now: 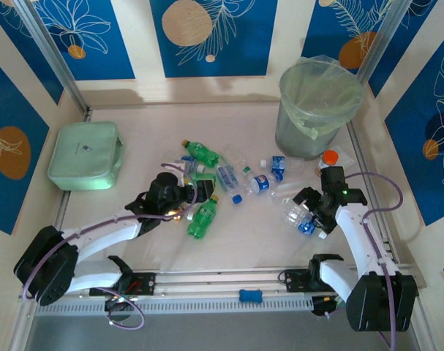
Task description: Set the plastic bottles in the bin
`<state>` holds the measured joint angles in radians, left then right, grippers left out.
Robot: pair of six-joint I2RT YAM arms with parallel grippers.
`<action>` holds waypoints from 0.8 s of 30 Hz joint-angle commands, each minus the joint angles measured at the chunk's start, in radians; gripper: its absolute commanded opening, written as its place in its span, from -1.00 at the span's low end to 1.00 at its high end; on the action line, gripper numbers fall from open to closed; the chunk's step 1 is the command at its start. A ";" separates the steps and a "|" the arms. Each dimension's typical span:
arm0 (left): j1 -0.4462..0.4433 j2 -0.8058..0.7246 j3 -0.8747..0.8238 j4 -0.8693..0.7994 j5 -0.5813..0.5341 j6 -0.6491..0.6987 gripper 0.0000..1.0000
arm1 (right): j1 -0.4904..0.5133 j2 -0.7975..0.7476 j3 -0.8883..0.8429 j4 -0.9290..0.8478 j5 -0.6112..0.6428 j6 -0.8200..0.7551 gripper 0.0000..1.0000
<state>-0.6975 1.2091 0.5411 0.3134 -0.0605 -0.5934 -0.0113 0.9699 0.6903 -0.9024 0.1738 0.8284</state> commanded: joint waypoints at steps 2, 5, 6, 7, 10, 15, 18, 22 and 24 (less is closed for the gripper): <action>0.010 -0.027 -0.016 -0.002 -0.015 0.015 0.99 | 0.080 -0.034 -0.028 -0.002 -0.075 0.107 0.98; 0.010 -0.031 -0.016 -0.002 -0.012 0.013 0.99 | 0.181 -0.028 -0.037 0.008 -0.072 0.196 0.98; 0.010 -0.033 -0.017 -0.002 -0.012 0.012 0.99 | 0.213 -0.023 -0.038 0.012 -0.066 0.221 0.98; 0.010 -0.036 -0.017 -0.003 -0.011 0.012 0.99 | 0.250 -0.018 -0.036 0.018 -0.053 0.244 0.98; 0.010 -0.046 -0.021 -0.007 -0.013 0.011 0.99 | 0.339 0.012 -0.015 0.031 -0.013 0.277 0.98; 0.010 -0.064 -0.028 -0.016 -0.016 0.008 0.99 | 0.434 0.091 0.063 0.045 0.011 0.272 0.98; 0.011 -0.078 -0.036 -0.020 -0.020 0.003 0.99 | 0.466 0.123 0.122 -0.005 0.050 0.273 0.98; 0.010 -0.094 -0.051 -0.019 -0.033 0.000 0.99 | 0.467 0.124 0.106 -0.041 0.028 0.371 0.98; 0.010 -0.097 -0.056 -0.016 -0.038 -0.001 0.99 | 0.470 0.116 0.058 -0.015 -0.015 0.462 0.98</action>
<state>-0.6975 1.1309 0.5022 0.3054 -0.0757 -0.5941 0.4511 1.0958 0.7944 -0.8787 0.1909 1.1576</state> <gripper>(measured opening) 0.993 0.991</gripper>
